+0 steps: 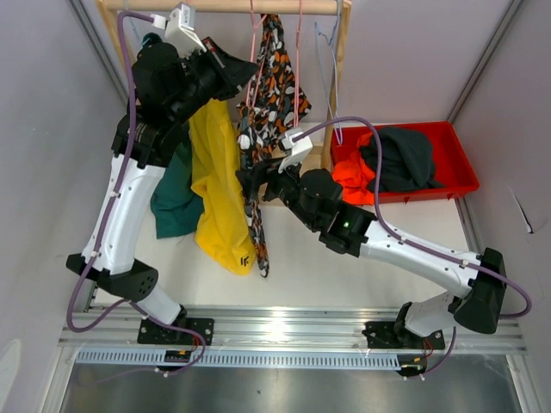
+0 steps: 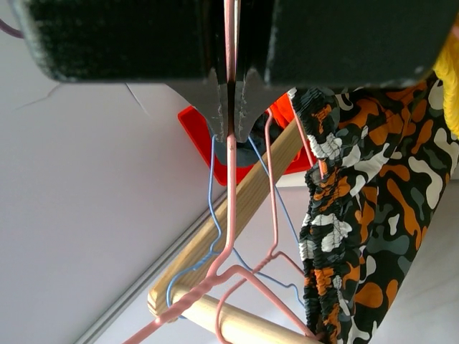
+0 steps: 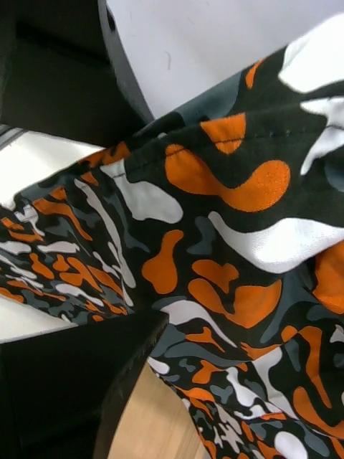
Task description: Remove the shorts from the hanger
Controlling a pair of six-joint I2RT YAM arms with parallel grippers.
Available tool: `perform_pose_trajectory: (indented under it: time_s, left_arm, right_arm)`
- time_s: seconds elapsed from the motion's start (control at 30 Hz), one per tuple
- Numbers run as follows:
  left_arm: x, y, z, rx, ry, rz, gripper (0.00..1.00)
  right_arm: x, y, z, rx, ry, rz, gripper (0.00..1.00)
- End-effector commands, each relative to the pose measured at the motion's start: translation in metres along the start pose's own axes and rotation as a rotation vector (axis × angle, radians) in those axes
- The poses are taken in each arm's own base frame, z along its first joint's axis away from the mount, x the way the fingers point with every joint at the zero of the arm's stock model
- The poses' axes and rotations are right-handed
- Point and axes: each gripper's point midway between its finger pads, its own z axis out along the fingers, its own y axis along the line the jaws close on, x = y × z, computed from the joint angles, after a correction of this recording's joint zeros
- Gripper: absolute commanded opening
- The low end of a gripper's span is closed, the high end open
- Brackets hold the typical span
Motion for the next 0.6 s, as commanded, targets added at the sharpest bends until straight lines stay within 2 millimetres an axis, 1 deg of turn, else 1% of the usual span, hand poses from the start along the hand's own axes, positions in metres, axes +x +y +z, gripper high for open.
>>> perform_pose_trajectory:
  time_s: [0.0, 0.03, 0.07, 0.1, 0.13, 0.17, 0.2, 0.23, 0.27, 0.3, 0.33, 0.37, 0.4, 0.43, 0.47, 0.5, 0.53, 0.57]
  left_arm:
    - [-0.035, -0.040, -0.029, 0.132, -0.114, -0.012, 0.00]
    - [-0.036, -0.041, -0.032, 0.135, -0.120, -0.013, 0.00]
    - [-0.033, -0.039, -0.031, 0.131, -0.111, -0.016, 0.00]
    - [-0.035, -0.040, -0.033, 0.134, -0.120, -0.014, 0.00]
    - [-0.036, -0.040, -0.035, 0.133, -0.123, -0.013, 0.00]
    - [-0.037, -0.041, -0.037, 0.134, -0.126, -0.010, 0.00]
    - [-0.038, -0.040, -0.037, 0.127, -0.128, -0.006, 0.00]
    - [-0.039, -0.039, -0.039, 0.123, -0.133, 0.006, 0.00]
    - [-0.041, -0.040, -0.040, 0.122, -0.139, 0.013, 0.00]
    - [-0.043, -0.037, -0.040, 0.106, -0.147, 0.015, 0.00]
    - [-0.044, -0.035, -0.040, 0.099, -0.152, 0.026, 0.00]
    - [-0.045, -0.034, -0.041, 0.094, -0.158, 0.031, 0.00]
    - [-0.046, -0.031, -0.041, 0.075, -0.167, 0.034, 0.00]
    - [-0.048, -0.029, -0.041, 0.065, -0.173, 0.043, 0.00]
    - [-0.049, -0.027, -0.041, 0.057, -0.181, 0.049, 0.00]
    - [-0.049, -0.021, -0.039, 0.032, -0.185, 0.057, 0.00]
    - [-0.050, -0.019, -0.038, 0.022, -0.190, 0.062, 0.00]
    - [-0.051, -0.017, -0.038, 0.014, -0.195, 0.068, 0.00]
  right_arm:
    - [-0.026, 0.010, 0.005, 0.002, -0.099, 0.033, 0.66]
    - [-0.023, 0.012, 0.005, -0.001, -0.094, 0.028, 0.54]
    - [-0.021, 0.013, 0.005, -0.004, -0.090, 0.024, 0.45]
    - [-0.017, 0.015, 0.005, -0.008, -0.081, 0.020, 0.34]
    - [-0.012, 0.021, 0.001, -0.020, -0.063, 0.013, 0.01]
    - [-0.007, 0.026, -0.002, -0.022, -0.051, 0.008, 0.00]
    - [-0.010, 0.025, -0.008, -0.003, -0.058, 0.005, 0.00]
    - [0.001, 0.034, -0.016, -0.015, -0.033, -0.006, 0.00]
    - [0.004, 0.038, -0.022, -0.018, -0.025, -0.007, 0.00]
    - [0.000, 0.039, -0.032, 0.000, -0.035, 0.002, 0.00]
    - [0.006, 0.042, -0.040, 0.001, -0.019, -0.001, 0.00]
    - [0.023, 0.056, -0.053, -0.021, 0.014, -0.004, 0.00]
    - [0.029, 0.061, -0.062, -0.023, 0.027, -0.002, 0.00]
    - [0.029, 0.060, -0.072, 0.004, 0.023, 0.002, 0.00]
    - [0.046, 0.076, -0.088, -0.027, 0.058, 0.000, 0.00]
    - [0.054, 0.079, -0.097, -0.021, 0.073, -0.006, 0.00]
    - [0.057, 0.077, -0.104, 0.010, 0.073, -0.010, 0.00]
    - [0.071, 0.088, -0.116, -0.010, 0.102, -0.010, 0.00]
